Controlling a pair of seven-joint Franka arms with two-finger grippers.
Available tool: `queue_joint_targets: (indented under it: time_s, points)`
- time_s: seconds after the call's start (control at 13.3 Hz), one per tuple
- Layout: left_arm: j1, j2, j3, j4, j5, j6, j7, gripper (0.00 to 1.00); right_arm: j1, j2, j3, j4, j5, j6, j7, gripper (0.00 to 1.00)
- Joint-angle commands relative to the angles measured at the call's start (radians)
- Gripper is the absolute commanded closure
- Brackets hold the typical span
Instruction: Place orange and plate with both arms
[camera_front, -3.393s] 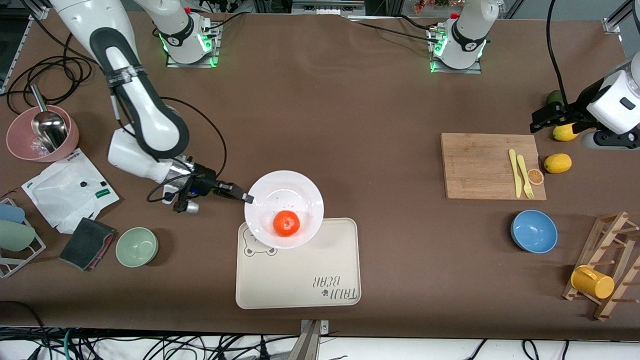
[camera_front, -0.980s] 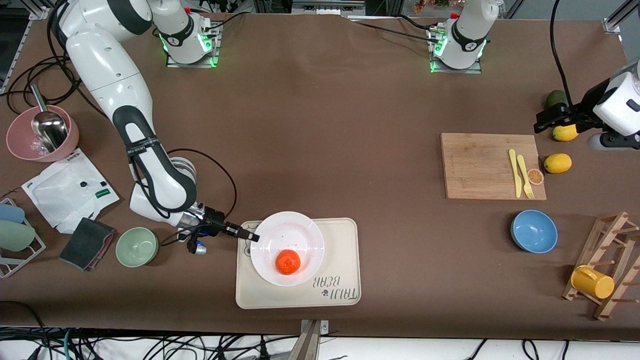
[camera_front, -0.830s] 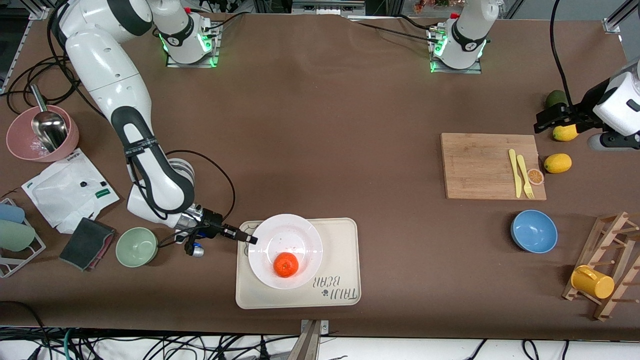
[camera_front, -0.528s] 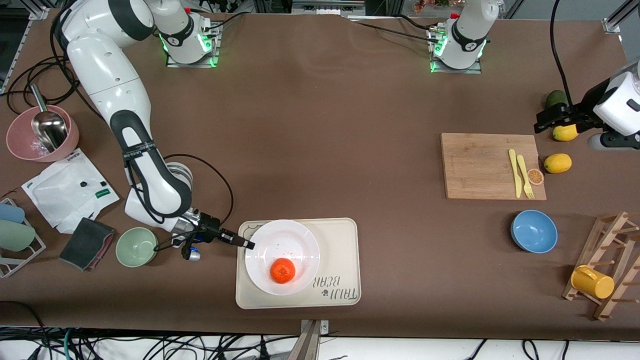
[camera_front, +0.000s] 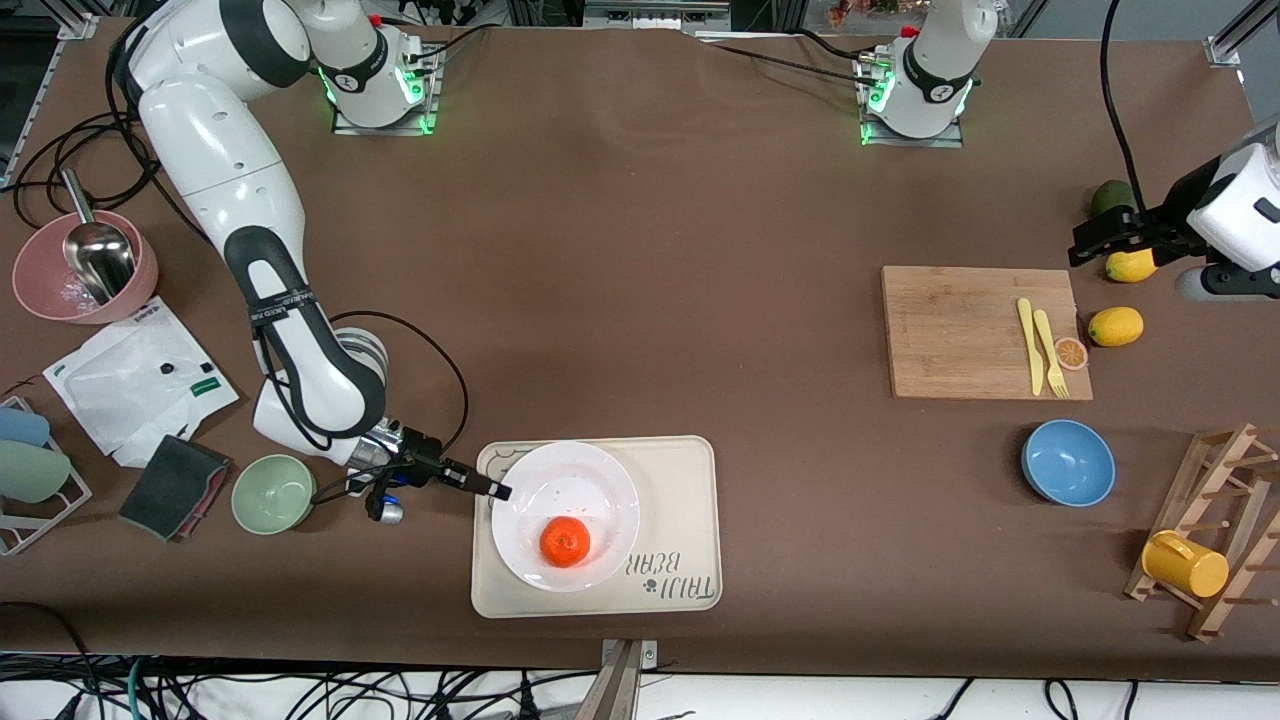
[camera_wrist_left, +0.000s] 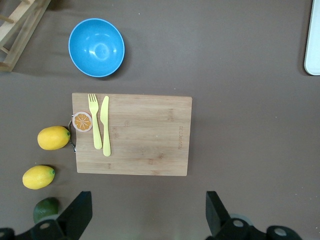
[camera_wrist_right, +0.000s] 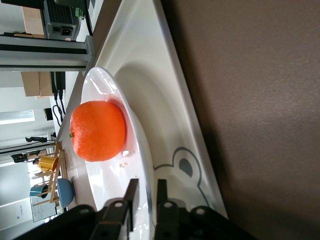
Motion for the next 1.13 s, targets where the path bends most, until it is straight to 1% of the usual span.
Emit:
queue_joint_targets:
  time_s: [0.0,0.08,0.23,0.45,0.98,1.06]
  points:
    - [0.004,0.013,0.0,0.029,-0.023,-0.016,0.003,0.0,0.002,0.016,0.001,0.031,-0.011,-0.004,0.001,0.01]
    - [0.004,0.013,0.0,0.029,-0.022,-0.014,0.004,0.0,0.002,0.014,0.0,0.031,-0.015,-0.004,-0.002,0.01]
    - [0.005,0.013,0.0,0.031,-0.027,-0.014,0.006,0.0,-0.001,0.011,0.001,0.034,-0.084,-0.004,0.007,0.01]
    - [0.005,0.013,0.0,0.029,-0.022,-0.013,0.006,0.0,-0.007,-0.001,0.0,0.036,-0.156,-0.007,0.007,0.01]
    - [0.005,0.007,0.0,0.029,-0.017,-0.011,0.006,0.0,-0.011,-0.013,0.001,0.065,-0.173,-0.007,0.004,0.01]
    - [0.004,0.008,-0.002,0.029,-0.017,-0.01,0.006,0.0,-0.007,-0.026,0.001,0.065,-0.226,-0.008,0.007,0.01]
